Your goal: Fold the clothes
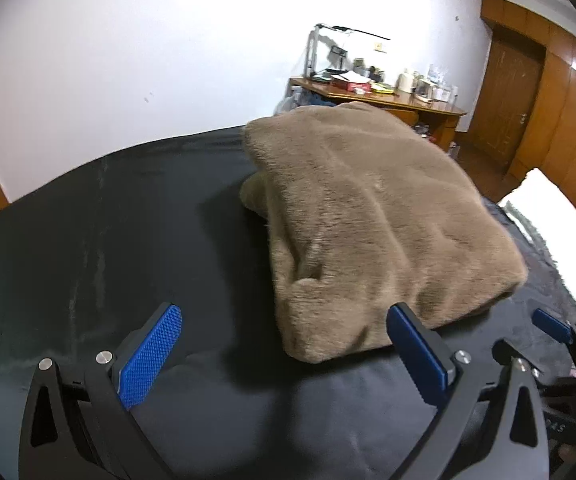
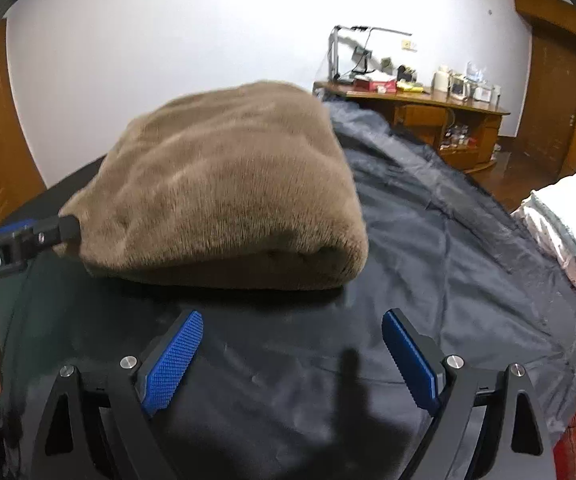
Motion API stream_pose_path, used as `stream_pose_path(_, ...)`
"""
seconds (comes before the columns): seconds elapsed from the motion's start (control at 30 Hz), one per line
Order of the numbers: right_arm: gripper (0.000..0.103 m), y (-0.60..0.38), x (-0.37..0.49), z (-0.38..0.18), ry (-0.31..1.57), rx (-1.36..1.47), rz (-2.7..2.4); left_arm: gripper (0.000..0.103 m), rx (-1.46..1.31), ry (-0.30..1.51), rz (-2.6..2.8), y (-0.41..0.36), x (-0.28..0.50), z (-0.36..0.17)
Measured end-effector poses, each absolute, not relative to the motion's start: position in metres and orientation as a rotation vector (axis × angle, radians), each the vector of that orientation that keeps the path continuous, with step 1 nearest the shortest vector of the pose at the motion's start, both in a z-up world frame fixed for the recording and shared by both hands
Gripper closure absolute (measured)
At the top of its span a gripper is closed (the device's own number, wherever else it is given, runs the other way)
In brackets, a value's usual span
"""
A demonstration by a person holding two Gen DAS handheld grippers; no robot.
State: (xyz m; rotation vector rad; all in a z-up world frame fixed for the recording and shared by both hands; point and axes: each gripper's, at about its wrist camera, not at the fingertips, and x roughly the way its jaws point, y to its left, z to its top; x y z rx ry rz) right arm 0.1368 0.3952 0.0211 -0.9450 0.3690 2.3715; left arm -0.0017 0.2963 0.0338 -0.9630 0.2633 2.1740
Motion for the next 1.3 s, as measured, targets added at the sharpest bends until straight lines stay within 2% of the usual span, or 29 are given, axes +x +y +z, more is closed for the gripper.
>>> stream_pose_path(0.3,0.01,0.389,0.135,0.046,0.289,-0.874,2.407,0.0,-0.929,0.294,2.167,0.32,0.001,0.041)
stream_pose_path(0.53,0.01,0.384,0.131,0.061,0.262,-0.821,2.452,0.0,-0.947,0.238,2.135,0.308,0.0,0.044)
stream_pose_path(0.87,0.01,0.38,0.124,0.064,0.234,-0.807,2.463,0.0,-0.957,0.316,2.162,0.315,0.0,0.038)
stream_pose_path(1.13,0.01,0.378,0.12,0.065,0.221,-0.805,2.465,0.0,-0.957,0.242,2.097,0.304,0.006,0.042)
stream_pose_path(1.3,0.01,0.375,0.119,0.067,0.193,-0.797,2.455,0.0,-0.886,0.266,2.16,0.298,0.013,0.051)
